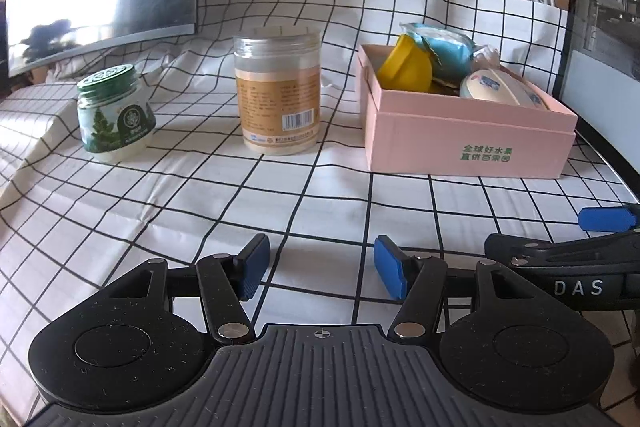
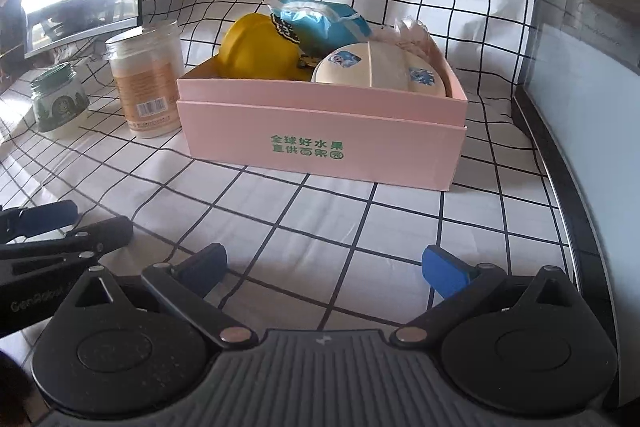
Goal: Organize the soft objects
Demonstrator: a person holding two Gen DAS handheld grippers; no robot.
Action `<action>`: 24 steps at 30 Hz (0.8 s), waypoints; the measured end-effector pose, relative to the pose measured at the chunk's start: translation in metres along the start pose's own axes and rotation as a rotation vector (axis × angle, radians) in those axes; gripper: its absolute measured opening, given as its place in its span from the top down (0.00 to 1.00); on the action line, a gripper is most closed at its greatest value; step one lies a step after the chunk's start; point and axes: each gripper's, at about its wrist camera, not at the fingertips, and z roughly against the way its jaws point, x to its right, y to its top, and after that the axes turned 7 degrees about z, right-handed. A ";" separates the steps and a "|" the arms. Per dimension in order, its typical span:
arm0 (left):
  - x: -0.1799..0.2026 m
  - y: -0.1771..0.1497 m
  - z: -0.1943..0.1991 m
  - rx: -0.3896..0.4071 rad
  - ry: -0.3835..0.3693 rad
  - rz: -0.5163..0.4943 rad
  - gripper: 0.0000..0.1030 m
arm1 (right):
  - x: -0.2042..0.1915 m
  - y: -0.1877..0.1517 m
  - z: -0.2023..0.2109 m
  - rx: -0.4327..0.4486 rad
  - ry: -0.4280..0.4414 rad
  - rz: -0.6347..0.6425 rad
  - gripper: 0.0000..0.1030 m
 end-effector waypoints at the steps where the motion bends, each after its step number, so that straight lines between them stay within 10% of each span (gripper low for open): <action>1: -0.001 0.000 0.000 0.000 -0.001 0.000 0.39 | 0.000 0.001 -0.001 0.000 0.002 0.001 0.00; 24: 0.001 0.000 0.000 0.000 -0.001 0.001 0.39 | 0.001 0.003 -0.005 0.003 0.013 0.011 0.00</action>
